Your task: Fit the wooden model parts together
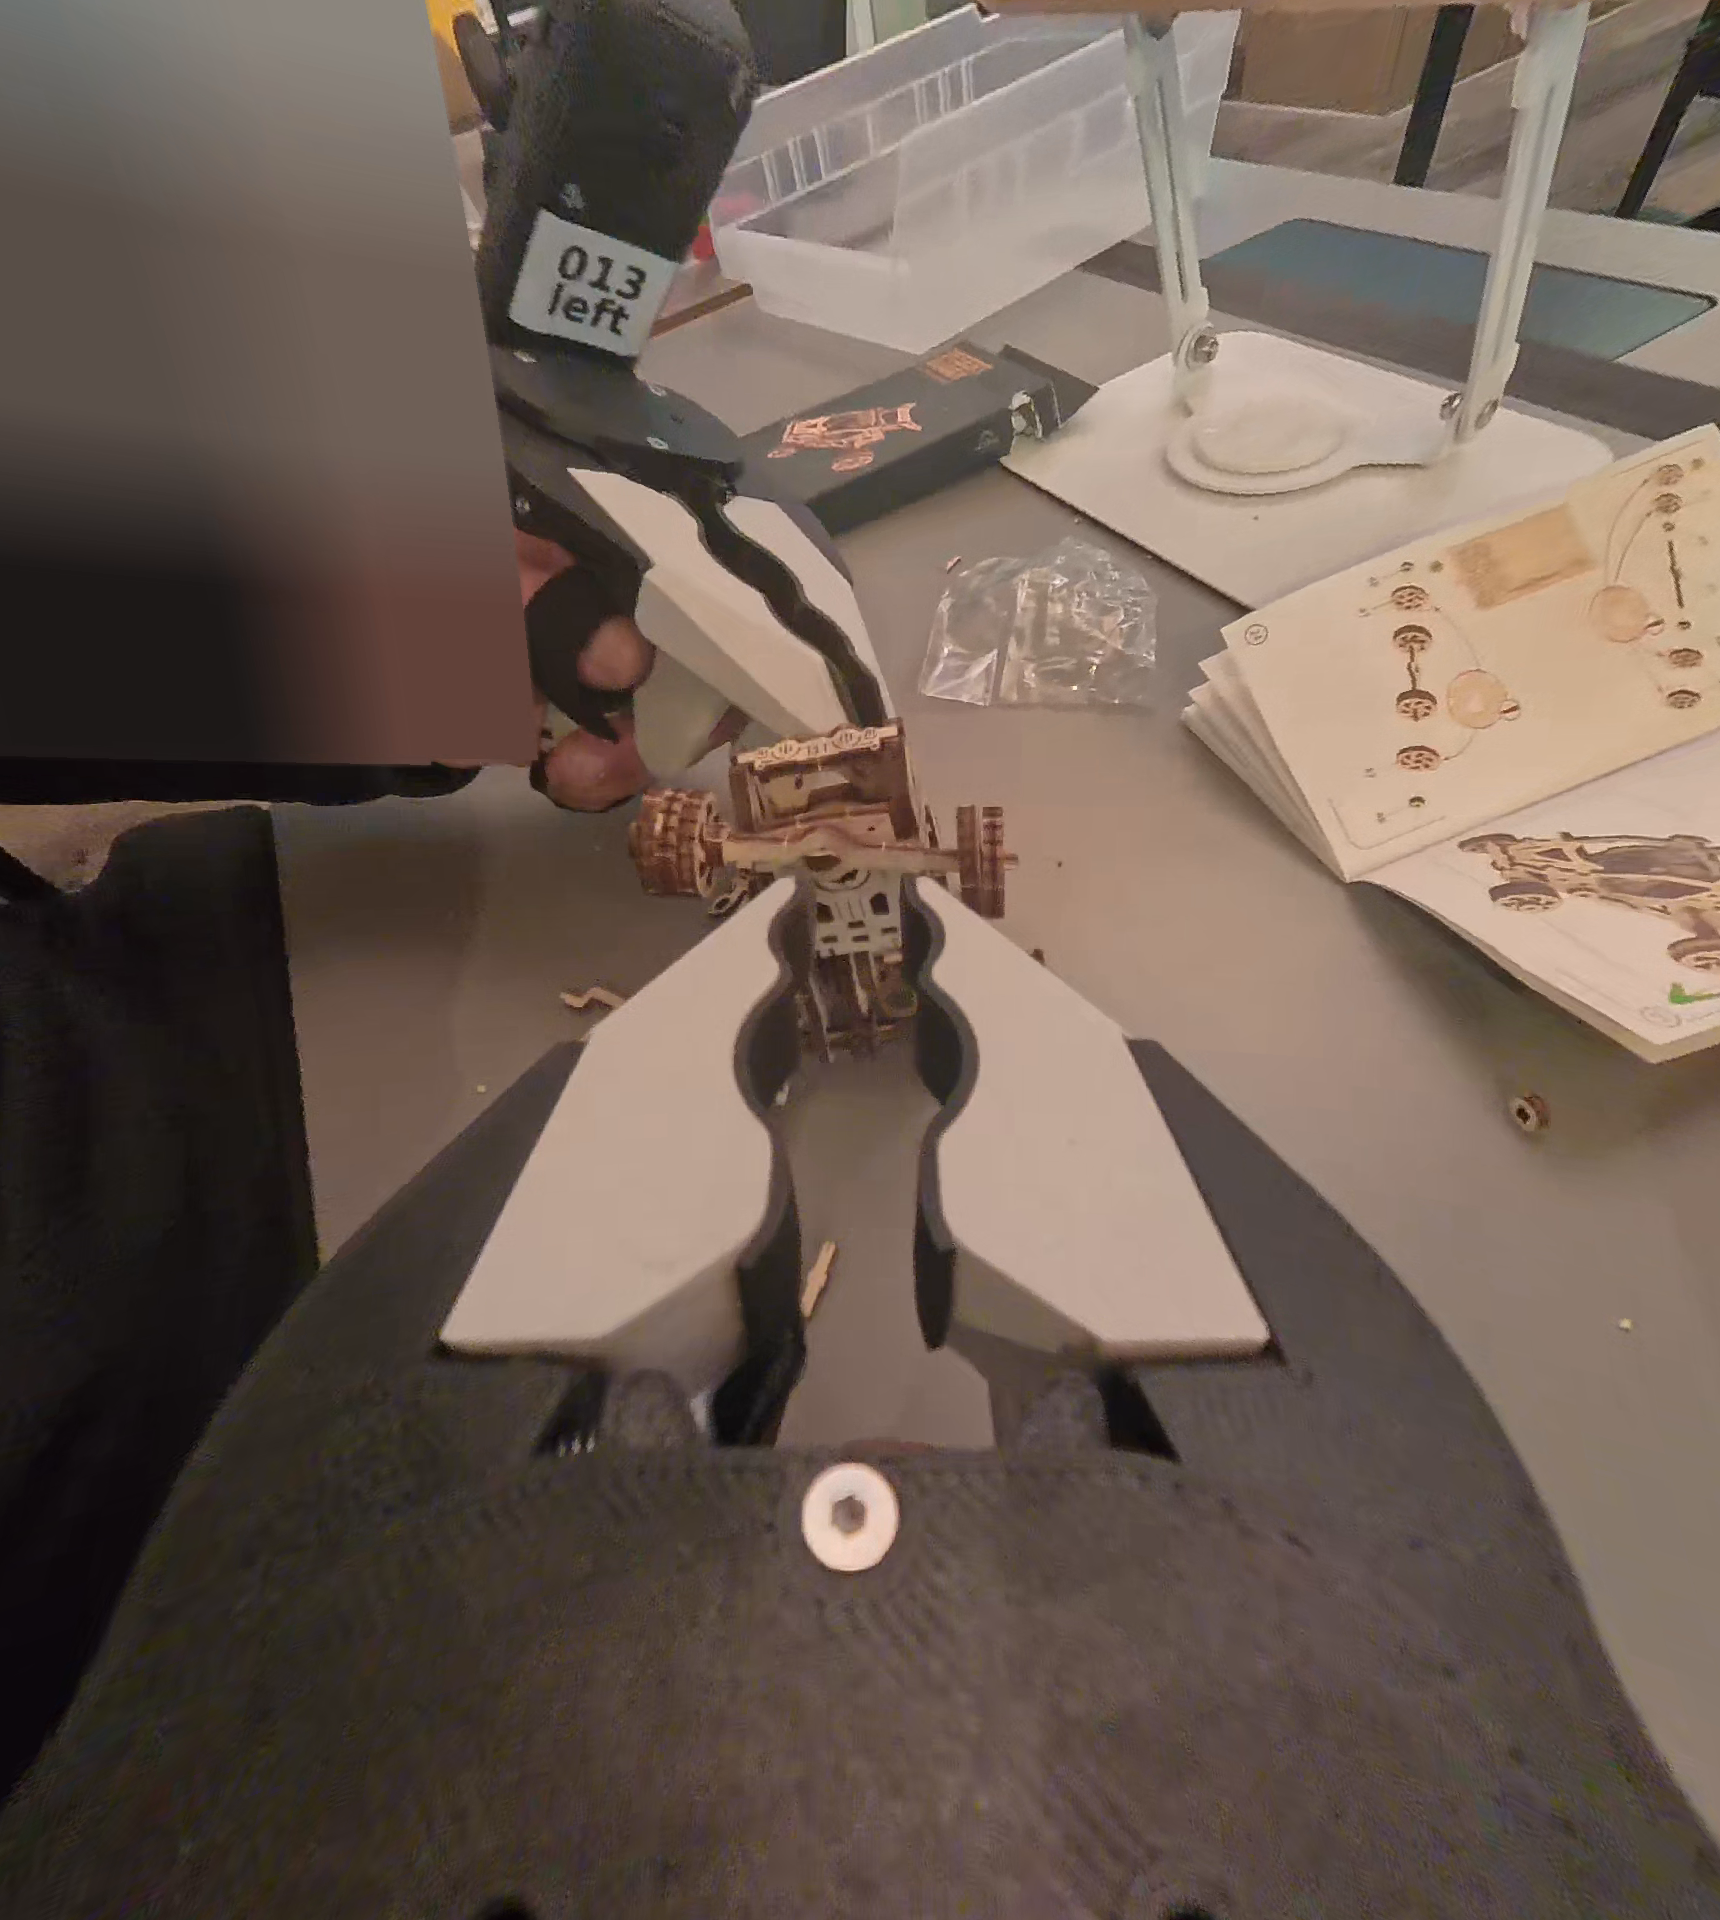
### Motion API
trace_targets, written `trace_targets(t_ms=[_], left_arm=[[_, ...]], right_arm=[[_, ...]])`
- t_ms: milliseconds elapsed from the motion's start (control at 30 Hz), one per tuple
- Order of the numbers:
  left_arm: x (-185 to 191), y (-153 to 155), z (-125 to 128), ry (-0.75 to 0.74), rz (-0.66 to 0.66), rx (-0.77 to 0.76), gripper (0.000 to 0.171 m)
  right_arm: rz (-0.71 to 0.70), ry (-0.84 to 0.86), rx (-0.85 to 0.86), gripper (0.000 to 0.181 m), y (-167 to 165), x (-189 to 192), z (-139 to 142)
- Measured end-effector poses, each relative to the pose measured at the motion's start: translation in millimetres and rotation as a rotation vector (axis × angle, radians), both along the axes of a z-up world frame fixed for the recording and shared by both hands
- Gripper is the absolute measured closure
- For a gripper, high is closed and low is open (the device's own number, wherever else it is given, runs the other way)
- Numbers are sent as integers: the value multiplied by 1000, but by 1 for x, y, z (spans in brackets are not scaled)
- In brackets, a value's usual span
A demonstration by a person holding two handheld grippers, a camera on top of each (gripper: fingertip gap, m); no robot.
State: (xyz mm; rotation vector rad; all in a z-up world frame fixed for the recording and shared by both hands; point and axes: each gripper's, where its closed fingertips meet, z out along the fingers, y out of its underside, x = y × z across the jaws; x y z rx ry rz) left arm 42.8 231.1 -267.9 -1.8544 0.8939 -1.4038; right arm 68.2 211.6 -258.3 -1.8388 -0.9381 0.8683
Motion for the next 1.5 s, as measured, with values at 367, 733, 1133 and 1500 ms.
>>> trace_targets(t_ms=[367,733,1133,1500], left_arm=[[1,4,-3,17,147,71,171],[9,9,0,52,202,124,171],[10,13,-1,85,265,177,171],[13,10,0,100,309,186,171]], right_arm=[[4,65,23,174,1,-6,0],[40,110,31,181,-2,-8,2],[10,125,80,175,-1,-6,3],[12,407,-369,154,-3,1,8]])
